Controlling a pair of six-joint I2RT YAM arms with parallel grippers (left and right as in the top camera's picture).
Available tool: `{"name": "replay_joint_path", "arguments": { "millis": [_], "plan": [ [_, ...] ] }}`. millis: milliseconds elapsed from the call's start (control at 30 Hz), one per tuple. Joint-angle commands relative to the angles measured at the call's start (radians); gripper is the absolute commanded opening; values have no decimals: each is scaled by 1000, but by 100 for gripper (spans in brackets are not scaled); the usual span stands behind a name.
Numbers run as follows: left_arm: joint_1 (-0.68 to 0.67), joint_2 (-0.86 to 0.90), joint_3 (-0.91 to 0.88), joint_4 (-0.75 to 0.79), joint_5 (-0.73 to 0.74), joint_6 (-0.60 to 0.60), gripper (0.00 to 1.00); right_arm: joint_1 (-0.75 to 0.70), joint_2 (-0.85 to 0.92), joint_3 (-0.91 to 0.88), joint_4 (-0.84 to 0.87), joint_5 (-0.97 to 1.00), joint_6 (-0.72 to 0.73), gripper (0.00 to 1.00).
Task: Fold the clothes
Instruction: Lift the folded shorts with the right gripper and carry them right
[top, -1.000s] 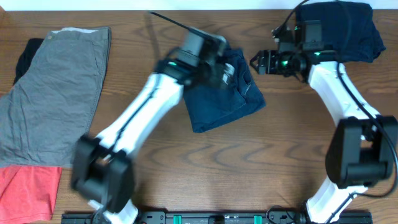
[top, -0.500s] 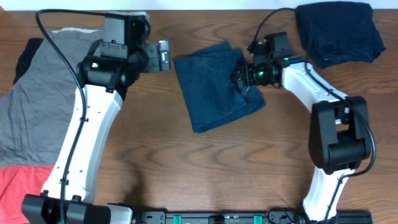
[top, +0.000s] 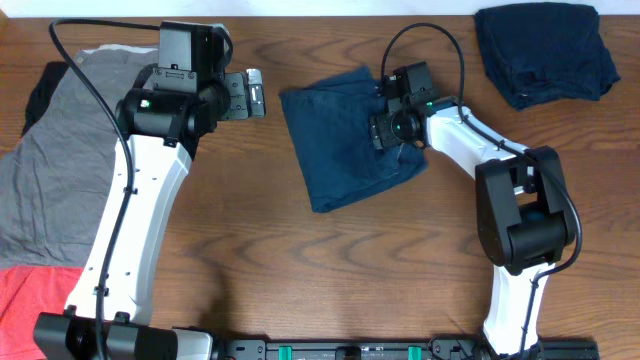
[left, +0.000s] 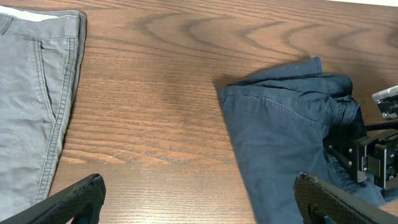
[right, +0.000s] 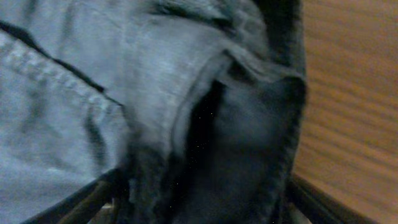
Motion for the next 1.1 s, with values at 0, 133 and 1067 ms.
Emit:
{"name": "replay_joint_path", "arguments": {
  "millis": [0,133,1067],
  "plan": [
    [3,10,3,-2,-13,-9,98,9,69,-6,-10,68,-18,41],
    [3,18,2,-9,-13,-9,98,20,89,-6,-12,-22,-13,2],
    [3,23,-9,29,-13,-9,98,-441,-481,47,113,-282,389,1]
  ]
}}
